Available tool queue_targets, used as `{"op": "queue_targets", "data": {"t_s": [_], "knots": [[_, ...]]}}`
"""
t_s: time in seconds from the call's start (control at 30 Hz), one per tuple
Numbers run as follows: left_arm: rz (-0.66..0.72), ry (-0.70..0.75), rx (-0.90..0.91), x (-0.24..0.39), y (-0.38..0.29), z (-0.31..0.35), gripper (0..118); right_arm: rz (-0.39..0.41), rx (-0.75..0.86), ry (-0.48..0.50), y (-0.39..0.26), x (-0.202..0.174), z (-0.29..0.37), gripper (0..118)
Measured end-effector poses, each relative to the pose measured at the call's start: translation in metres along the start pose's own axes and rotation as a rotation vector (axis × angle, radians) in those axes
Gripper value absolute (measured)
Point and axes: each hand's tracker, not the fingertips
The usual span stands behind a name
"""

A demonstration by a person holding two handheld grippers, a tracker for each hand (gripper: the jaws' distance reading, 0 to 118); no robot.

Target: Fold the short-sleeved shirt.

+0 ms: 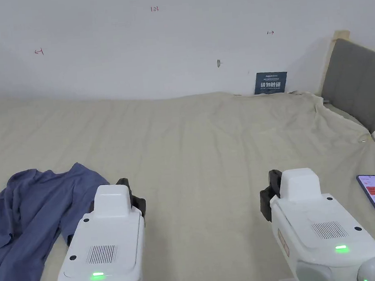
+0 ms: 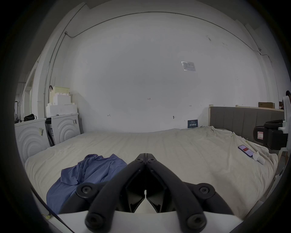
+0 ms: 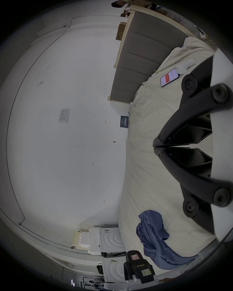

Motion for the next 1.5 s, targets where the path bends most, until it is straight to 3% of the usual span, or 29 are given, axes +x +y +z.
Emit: {"op": "queue_targets", "data": {"t_s": [0.07,0.1,0.13,0.17,0.23,0.3,0.37,0.43,0.53,0.6,0.63,0.7,0.77,0.87,0.93,1.0,1.1,1.33,1.5], "knots": [[-0.034,0.002,-0.008,0.0,0.001,-0.002,0,0.049,-0.005,-0.004,0.002,0.0,-0.002,0],[-0.126,0.018,-0.021,0.001,0.004,-0.005,0,0.129,-0.003,-0.014,0.005,-0.001,-0.004,0],[-0.249,0.039,-0.012,0.004,0.008,-0.009,0,0.278,0.016,-0.038,0.009,-0.005,-0.008,0],[-0.415,0.049,0.022,0.01,0.011,-0.012,0,0.486,0.041,-0.069,0.012,-0.012,-0.012,0],[-0.916,0.055,0.142,0.024,0.008,-0.019,0,0.989,0.145,-0.081,0.01,-0.029,-0.017,0],[-1.415,0.006,0.283,0.033,-0.007,-0.022,0,1.392,0.242,0.005,0.004,-0.037,-0.014,0],[-1.727,-0.078,0.39,0.036,-0.021,-0.017,0,1.665,0.272,0.068,-0.004,-0.039,-0.013,0],[-1.854,-0.193,0.447,0.038,-0.031,-0.008,0,1.828,0.286,0.099,-0.011,-0.037,-0.008,0],[-1.866,-0.256,0.457,0.038,-0.04,0.001,0,1.929,0.322,0.175,-0.018,-0.034,0.002,0],[-1.779,-0.252,0.423,0.038,-0.033,0.0,0,1.867,0.313,0.161,-0.011,-0.033,0.004,0],[-1.696,-0.237,0.383,0.037,-0.025,-0.002,0,1.741,0.261,0.142,0.0,-0.035,0.003,0],[-1.475,-0.208,0.283,0.036,-0.005,-0.006,0,1.336,0.143,0.12,0.032,-0.033,-0.001,0],[-1.092,-0.137,0.188,0.027,0.024,-0.017,0,0.8,0.066,0.073,0.068,-0.013,-0.006,0],[-0.498,-0.01,0.072,0.0,0.052,-0.029,0,0.249,0.078,0.034,0.081,0.021,-0.003,0],[-0.197,0.034,0.059,-0.018,0.053,-0.03,0,0.011,0.078,0.048,0.072,0.037,-0.002,0],[-0.046,0.065,0.067,-0.03,0.044,-0.025,0,-0.084,0.064,0.026,0.058,0.039,0.004,0],[-0.047,0.08,0.082,-0.029,0.023,-0.013,0,-0.074,0.042,0.006,0.032,0.038,0.01,0],[-0.014,0.028,0.019,-0.017,-0.006,-0.003,0,-0.132,-0.057,0.012,-0.008,0.026,0.017,0],[-0.014,0.02,0.011,-0.013,-0.009,-0.001,0,-0.098,-0.071,0.021,-0.012,0.022,0.019,0]]}}
